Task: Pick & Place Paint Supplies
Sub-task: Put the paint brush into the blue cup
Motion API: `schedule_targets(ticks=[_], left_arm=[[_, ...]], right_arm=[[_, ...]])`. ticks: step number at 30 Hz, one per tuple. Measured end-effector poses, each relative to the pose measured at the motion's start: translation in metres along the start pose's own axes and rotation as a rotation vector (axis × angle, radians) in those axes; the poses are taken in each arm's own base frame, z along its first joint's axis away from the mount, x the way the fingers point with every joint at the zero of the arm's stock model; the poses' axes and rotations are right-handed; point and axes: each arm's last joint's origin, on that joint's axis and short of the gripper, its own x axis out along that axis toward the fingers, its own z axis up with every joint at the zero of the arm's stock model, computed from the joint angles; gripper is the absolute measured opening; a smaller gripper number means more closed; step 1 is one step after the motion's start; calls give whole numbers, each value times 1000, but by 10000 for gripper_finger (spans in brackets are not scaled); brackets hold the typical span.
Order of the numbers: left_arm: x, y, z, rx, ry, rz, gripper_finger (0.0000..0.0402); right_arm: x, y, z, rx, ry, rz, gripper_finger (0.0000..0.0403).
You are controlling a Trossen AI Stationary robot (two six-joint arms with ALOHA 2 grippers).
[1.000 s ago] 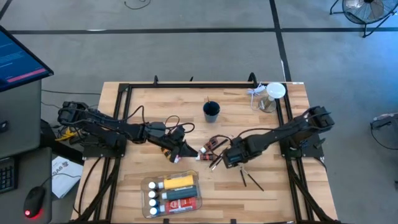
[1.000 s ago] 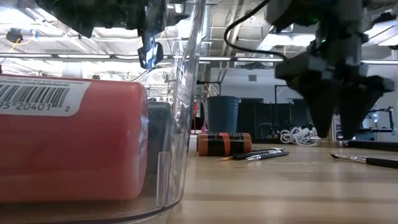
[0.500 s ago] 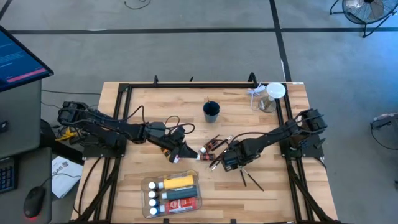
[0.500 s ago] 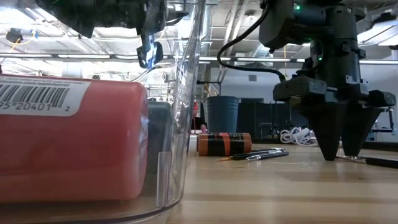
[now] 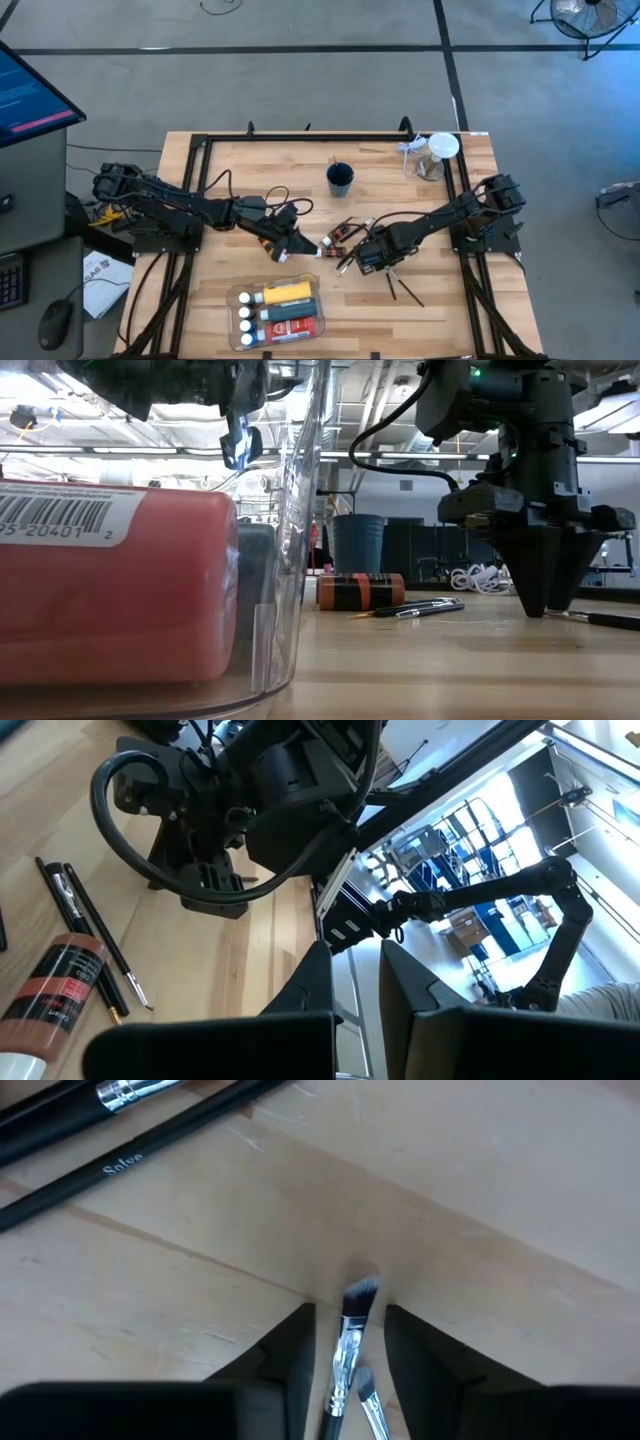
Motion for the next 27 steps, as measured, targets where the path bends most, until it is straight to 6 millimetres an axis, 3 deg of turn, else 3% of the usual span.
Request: schedule_targets(ticks=[18, 27], left_arm=[[0, 0, 0, 20, -2, 1, 2], [0, 0, 0, 19, -3, 3, 2]], right_arm=[[1, 0, 2, -29, -8, 2, 9], [-1, 0, 2, -42, -5, 5, 3]])
